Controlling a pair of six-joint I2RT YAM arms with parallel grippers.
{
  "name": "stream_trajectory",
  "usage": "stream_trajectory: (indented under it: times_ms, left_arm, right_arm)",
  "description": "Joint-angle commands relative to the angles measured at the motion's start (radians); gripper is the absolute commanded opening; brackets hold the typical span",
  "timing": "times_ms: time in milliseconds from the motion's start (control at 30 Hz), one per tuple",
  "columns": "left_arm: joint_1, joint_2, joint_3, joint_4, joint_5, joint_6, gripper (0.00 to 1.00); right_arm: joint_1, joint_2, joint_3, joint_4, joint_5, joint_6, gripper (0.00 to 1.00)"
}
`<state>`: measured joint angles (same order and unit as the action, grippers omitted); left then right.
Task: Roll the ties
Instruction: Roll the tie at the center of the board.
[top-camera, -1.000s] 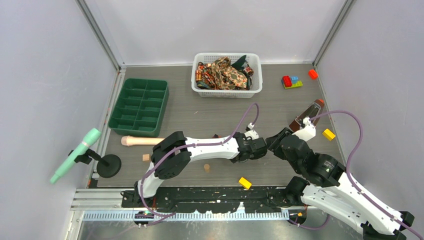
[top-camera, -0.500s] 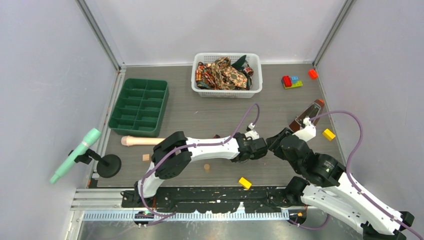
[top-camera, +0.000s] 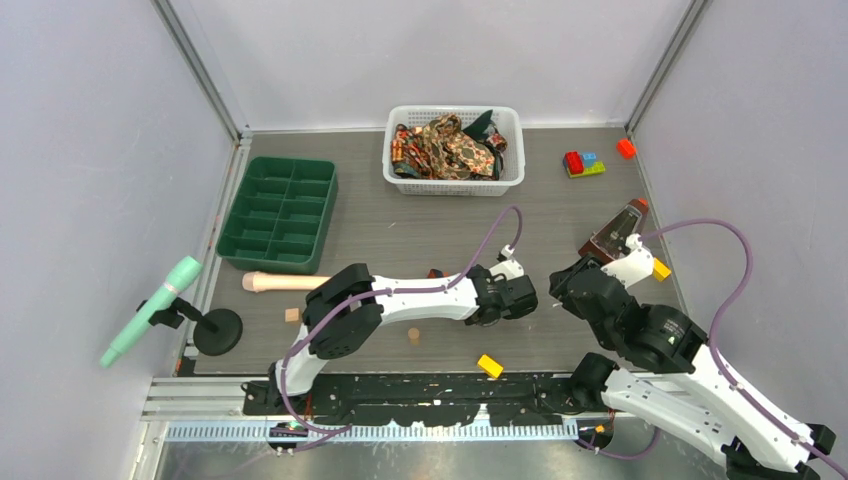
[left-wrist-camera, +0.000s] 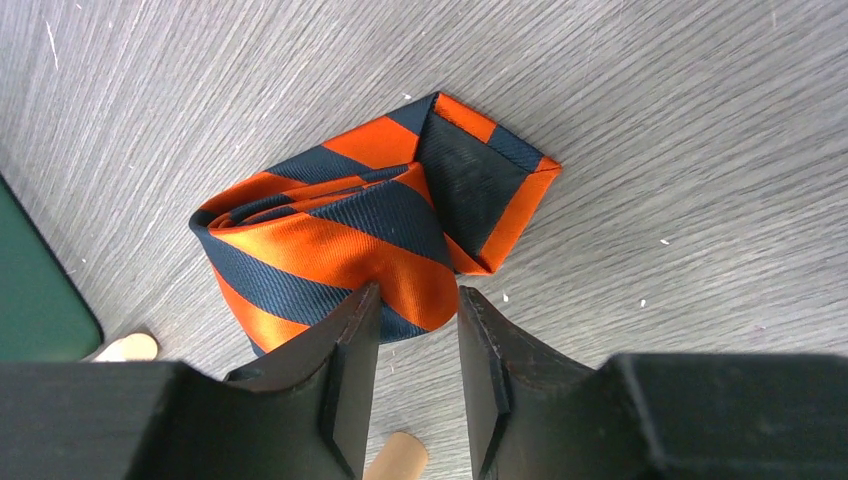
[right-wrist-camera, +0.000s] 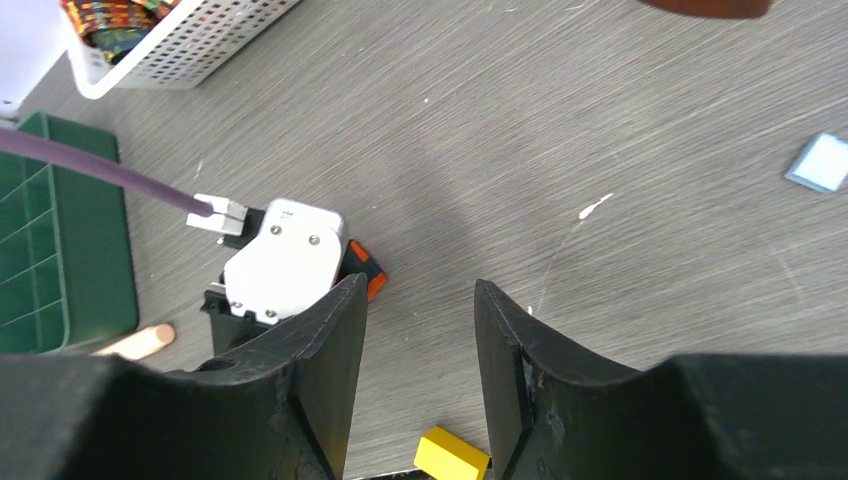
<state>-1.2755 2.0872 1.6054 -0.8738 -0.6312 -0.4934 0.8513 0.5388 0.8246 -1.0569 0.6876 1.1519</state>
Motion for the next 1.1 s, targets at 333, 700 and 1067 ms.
stream_trajectory:
  times_ms: [333,700,1067]
  left_arm:
    - [-0.004,-0.108,-0.011,0.035,-0.049,0.002,0.41]
    - [0.014,-0.288,-0.072,0.105,-0.039,0.051,0.45]
    - [0.291,-0.599,-0.396,0.301,0.236,0.023,0.50]
  right_arm:
    - [0.005,0.104,0.065,-0.038,0.061,0.019,0.56]
    - [0.005,0.094,0.017,0.059,0.012,-0.007,0.59]
    - [0.005,0.193,-0.093,0.449,-0.289,-0.223,0.64]
